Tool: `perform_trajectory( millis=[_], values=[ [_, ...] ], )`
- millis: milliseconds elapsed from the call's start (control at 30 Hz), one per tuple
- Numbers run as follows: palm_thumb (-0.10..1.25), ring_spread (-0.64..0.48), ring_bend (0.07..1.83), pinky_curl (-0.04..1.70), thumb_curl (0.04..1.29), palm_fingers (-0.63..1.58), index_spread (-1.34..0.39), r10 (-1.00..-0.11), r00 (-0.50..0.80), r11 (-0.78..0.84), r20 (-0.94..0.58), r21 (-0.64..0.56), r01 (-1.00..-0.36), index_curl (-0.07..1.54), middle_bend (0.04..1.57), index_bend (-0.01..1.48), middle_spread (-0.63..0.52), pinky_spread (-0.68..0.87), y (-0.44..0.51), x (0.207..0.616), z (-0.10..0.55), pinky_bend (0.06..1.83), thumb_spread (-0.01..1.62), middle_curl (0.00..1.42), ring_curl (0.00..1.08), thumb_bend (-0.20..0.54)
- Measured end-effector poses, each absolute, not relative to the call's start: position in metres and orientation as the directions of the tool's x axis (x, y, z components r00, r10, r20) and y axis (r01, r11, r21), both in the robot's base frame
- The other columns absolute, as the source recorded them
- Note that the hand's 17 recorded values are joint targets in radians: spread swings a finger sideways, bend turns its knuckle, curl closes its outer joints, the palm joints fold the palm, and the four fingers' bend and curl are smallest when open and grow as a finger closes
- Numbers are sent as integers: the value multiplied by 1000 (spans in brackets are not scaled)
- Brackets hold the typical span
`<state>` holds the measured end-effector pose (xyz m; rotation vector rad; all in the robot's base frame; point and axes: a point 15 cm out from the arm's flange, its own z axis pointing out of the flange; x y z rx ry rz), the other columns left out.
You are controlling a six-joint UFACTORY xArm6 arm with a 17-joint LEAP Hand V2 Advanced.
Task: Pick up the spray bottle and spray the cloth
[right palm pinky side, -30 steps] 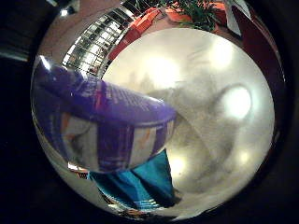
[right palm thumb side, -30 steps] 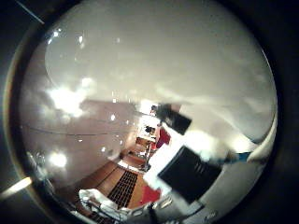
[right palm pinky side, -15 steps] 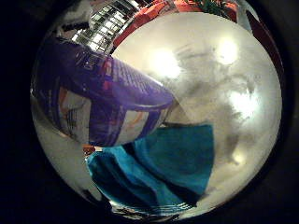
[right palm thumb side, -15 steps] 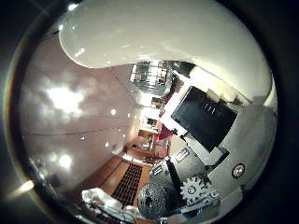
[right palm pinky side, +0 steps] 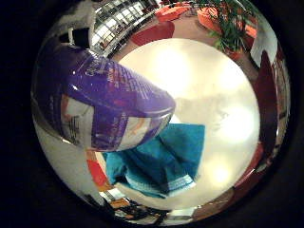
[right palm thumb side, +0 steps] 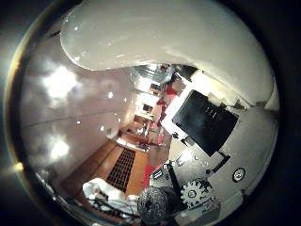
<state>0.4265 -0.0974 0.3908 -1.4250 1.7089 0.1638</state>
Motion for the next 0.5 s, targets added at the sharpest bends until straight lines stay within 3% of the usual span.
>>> perform_trajectory(
  millis=[100, 233, 367, 500],
  values=[
    [1050, -157, 1467, 1062, 717, 1173, -185, -793, 50, 265, -607, -418, -869, 740, 1366, 1166, -97, -177, -92, 413, 431, 1156, 933, 676, 611, -16],
    [1043, -156, 1472, 1128, 729, 1174, -184, -857, 70, 125, -511, -338, -933, 733, 1377, 1175, -97, -182, -73, 383, 464, 1122, 935, 668, 605, -15],
    [1029, -156, 1474, 1177, 733, 1175, -184, -920, 85, -28, -383, -152, -988, 729, 1381, 1181, -97, -189, -54, 346, 477, 1094, 956, 662, 600, -14],
    [1014, -156, 1478, 1215, 735, 1177, -184, -960, 120, -125, -252, 7, -992, 724, 1383, 1183, -96, -195, -36, 324, 472, 1072, 979, 657, 598, -14]
  ],
)
